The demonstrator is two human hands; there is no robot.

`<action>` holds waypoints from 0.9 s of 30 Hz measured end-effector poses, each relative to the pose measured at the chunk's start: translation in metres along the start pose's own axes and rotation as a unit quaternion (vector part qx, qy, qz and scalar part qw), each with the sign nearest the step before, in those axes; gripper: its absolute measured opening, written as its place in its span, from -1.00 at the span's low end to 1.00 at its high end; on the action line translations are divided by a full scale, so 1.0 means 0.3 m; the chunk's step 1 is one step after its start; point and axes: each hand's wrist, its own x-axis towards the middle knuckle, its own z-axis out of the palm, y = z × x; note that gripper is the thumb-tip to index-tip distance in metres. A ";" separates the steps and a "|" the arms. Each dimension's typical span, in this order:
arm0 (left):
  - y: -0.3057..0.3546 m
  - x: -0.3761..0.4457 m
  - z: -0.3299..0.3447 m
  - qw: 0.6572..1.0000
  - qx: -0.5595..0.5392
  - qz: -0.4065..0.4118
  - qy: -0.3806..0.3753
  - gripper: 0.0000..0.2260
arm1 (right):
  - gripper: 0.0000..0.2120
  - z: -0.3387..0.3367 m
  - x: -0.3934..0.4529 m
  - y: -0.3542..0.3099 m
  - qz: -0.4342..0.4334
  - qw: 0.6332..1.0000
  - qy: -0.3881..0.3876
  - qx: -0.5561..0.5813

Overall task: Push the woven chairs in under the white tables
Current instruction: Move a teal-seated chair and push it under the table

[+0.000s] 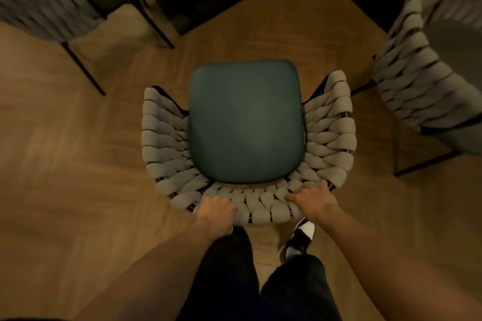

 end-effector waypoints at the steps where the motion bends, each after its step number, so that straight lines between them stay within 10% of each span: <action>1: 0.038 0.012 -0.010 1.000 -0.012 -0.013 0.002 -0.73 | -0.56 0.008 0.005 0.043 -0.010 1.000 0.005 -0.008; 19: 0.490 0.225 -0.340 0.979 -0.184 -0.084 0.027 -0.77 | -0.52 -0.112 0.056 0.699 -0.107 0.981 0.029 -0.162; 27: 0.465 0.216 -0.277 0.951 -0.292 -0.104 0.006 -0.38 | -0.29 -0.090 0.043 0.723 -0.148 0.984 -0.002 -0.100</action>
